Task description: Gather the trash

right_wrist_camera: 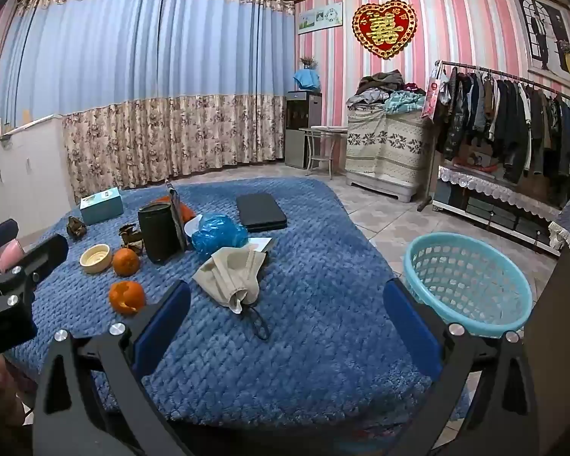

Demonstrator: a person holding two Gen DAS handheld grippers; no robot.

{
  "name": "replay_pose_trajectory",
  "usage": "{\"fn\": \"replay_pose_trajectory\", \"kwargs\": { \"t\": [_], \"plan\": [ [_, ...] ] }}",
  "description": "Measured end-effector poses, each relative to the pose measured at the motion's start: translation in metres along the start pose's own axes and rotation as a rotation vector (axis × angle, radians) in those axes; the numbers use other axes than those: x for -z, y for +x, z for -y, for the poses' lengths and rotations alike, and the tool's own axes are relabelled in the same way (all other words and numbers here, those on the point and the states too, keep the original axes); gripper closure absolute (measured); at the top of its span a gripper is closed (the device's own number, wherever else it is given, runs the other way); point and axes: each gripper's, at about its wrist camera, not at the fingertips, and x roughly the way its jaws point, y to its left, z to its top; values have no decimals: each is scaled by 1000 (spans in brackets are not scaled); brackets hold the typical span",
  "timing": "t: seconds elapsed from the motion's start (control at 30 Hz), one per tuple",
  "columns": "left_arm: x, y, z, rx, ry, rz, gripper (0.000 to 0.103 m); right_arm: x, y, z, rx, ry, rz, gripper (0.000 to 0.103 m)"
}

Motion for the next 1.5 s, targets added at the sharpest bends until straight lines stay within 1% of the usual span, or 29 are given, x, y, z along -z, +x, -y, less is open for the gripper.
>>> {"fn": "replay_pose_trajectory", "kwargs": {
  "t": [0.57, 0.83, 1.5],
  "plan": [
    [-3, 1, 2, -4, -8, 8, 5, -1, -1, -1, 6, -6, 8, 4],
    [1, -2, 0, -3, -9, 10, 5, -8, -1, 3, 12, -4, 10, 4],
    [-2, -5, -4, -1, -10, 10, 5, -6, -6, 1, 17, -9, 19, 4]
  ]
}}
